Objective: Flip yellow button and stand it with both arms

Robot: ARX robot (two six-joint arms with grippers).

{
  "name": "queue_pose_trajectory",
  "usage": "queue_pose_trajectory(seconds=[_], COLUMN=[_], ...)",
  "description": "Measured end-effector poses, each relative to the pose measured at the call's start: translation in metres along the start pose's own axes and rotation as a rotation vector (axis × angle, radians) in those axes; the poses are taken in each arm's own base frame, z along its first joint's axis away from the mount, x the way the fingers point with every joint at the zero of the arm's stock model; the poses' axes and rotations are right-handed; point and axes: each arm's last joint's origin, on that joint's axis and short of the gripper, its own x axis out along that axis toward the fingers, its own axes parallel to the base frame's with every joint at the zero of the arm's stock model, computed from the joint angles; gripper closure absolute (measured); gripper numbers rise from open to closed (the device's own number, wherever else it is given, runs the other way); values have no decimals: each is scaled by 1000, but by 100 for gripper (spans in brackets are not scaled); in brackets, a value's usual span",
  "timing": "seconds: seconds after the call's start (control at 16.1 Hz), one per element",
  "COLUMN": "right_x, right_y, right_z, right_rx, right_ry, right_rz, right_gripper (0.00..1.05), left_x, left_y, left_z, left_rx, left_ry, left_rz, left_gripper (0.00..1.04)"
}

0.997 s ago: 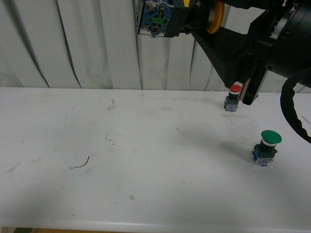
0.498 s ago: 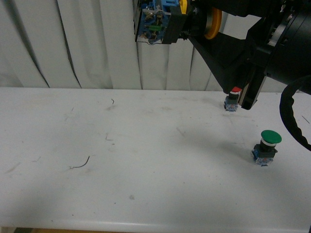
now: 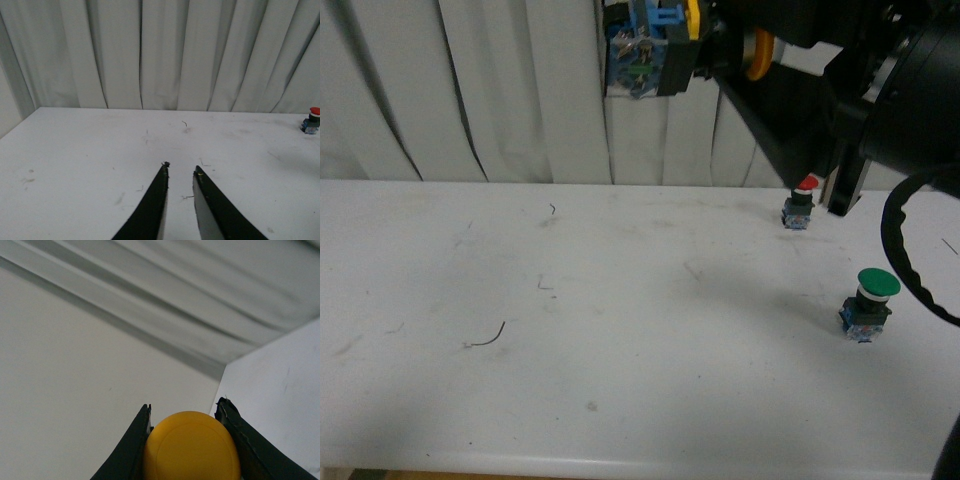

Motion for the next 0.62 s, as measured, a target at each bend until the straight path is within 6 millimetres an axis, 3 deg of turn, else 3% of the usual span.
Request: queue_pose_trajectory(seconds=[0.12, 0.25, 0.44, 0.62], right_x=[1, 3, -5, -6], right_y=[8, -5, -25, -32], right_z=[22, 45, 63, 82], right_rx=[-247, -534, -872, -1051], right_ry=[-196, -338, -407, -435], right_rz=[-46, -326, -661, -833], right_gripper=[69, 69, 69, 69], left_x=[0, 0, 0, 0], left_y=[0, 0, 0, 0], left_z=[0, 0, 0, 0], left_rx=[0, 0, 1, 0], left_ry=[0, 0, 0, 0], left_rz=[0, 0, 0, 0], left_gripper=[62, 38, 5, 7])
